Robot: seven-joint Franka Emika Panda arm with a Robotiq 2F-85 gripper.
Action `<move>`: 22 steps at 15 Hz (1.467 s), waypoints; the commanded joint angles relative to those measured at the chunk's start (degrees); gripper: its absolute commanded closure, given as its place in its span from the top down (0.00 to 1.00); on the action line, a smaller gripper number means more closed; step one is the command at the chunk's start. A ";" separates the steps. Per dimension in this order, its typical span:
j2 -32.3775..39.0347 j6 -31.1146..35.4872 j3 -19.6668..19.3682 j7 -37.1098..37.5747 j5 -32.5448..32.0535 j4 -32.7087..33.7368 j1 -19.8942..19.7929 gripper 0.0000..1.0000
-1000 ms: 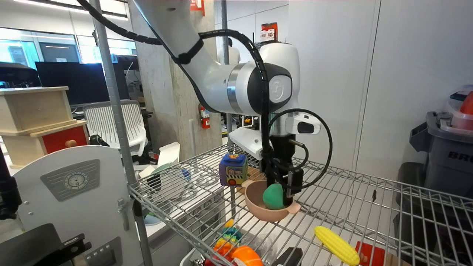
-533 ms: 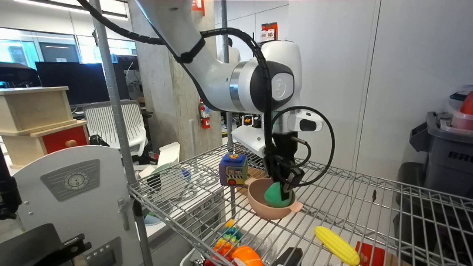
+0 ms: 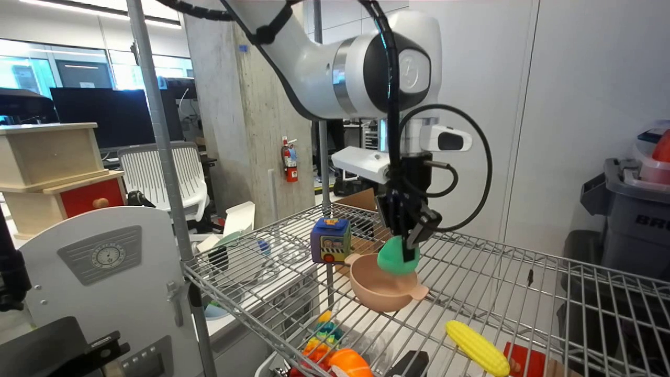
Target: Pick up the green toy from the bowl and put it on the wire rack.
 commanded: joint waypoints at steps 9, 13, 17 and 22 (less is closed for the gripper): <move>6.72 -17.23 -3.28 7.36 3.46 20.91 -6.01 0.05; 14.86 -27.45 -3.32 13.80 3.73 31.00 -5.66 0.05; 21.60 -31.12 -3.63 21.17 3.45 40.94 -5.78 0.05; 28.52 -30.25 -4.75 29.76 1.89 52.48 -5.82 0.05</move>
